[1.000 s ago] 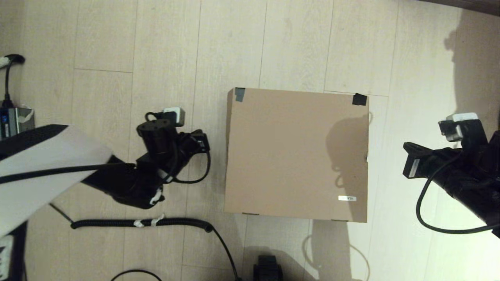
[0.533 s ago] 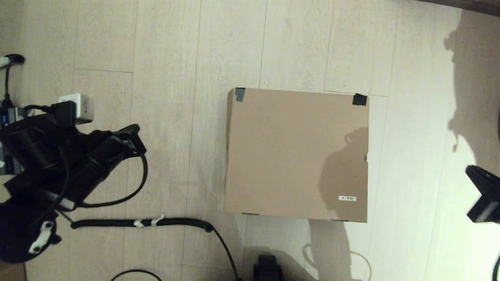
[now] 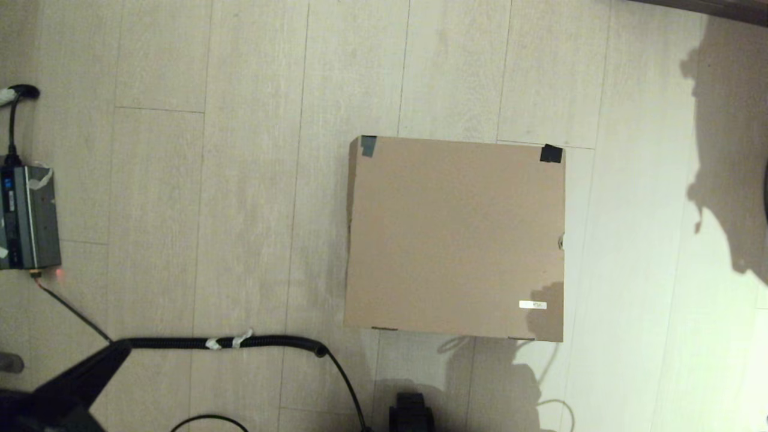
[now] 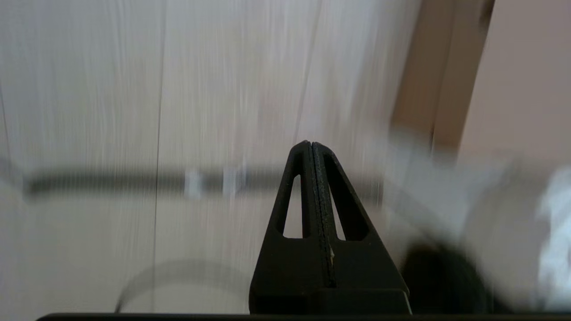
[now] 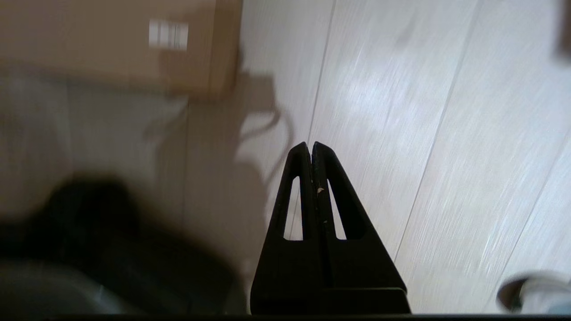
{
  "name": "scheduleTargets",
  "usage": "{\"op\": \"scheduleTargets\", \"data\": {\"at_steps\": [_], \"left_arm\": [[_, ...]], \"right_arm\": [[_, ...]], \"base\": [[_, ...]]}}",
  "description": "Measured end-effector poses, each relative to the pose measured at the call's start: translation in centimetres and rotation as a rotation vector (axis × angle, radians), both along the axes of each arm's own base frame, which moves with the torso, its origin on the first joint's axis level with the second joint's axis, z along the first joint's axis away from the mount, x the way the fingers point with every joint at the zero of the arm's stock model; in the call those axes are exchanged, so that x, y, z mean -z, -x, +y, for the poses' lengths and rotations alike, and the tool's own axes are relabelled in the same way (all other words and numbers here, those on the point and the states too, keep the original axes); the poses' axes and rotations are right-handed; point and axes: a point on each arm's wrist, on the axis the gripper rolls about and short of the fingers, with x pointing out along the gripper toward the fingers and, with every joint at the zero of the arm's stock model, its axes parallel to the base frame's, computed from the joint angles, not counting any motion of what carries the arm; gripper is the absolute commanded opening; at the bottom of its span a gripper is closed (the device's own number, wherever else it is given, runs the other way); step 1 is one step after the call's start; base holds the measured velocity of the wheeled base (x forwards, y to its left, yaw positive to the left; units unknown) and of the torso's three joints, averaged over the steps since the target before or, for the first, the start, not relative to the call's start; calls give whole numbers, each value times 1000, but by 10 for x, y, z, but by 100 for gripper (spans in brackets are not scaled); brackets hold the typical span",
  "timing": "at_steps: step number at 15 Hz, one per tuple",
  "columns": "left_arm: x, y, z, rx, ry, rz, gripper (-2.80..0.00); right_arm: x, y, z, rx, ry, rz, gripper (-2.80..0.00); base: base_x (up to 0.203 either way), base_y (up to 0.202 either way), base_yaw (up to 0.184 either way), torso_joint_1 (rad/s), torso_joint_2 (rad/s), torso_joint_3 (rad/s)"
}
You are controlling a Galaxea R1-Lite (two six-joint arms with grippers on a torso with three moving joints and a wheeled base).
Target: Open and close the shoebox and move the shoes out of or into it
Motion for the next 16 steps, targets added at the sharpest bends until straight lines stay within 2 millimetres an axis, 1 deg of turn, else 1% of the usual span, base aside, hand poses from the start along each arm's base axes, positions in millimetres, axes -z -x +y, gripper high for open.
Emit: {"op": "scheduleTargets", "data": {"at_steps": [1,3,6,7,9,11,14,16], "left_arm": [[11,13,1,2,-10,59,-280],[31,37,4,13,-44,172,-280],[55,66,7,9,-75,340,-280],[60,73,7,-14,-87,350,-280],[60,83,7,-38,-110,248,-280],[61,91,7,-47,-124,139,-280],[63,97,7,-49,-132,68,-280],[63,100,7,-50,-133,33,-280]], "right_arm": [[11,4,0,-35,3,101,-280],[23,8,0,-61,10,232,-280],[24,6,1,-67,14,287,-280],[24,6,1,-69,16,284,-280],[24,9,0,-59,13,231,-280],[20,9,0,-35,-2,139,-280],[26,10,0,21,26,197,-280],[26,14,-1,44,24,153,-280]], "base": [[0,0,0,0,0,0],[0,0,0,0,0,0],[0,0,0,0,0,0],[0,0,0,0,0,0],[0,0,0,0,0,0],[0,0,0,0,0,0],[0,0,0,0,0,0],[0,0,0,0,0,0]]}}
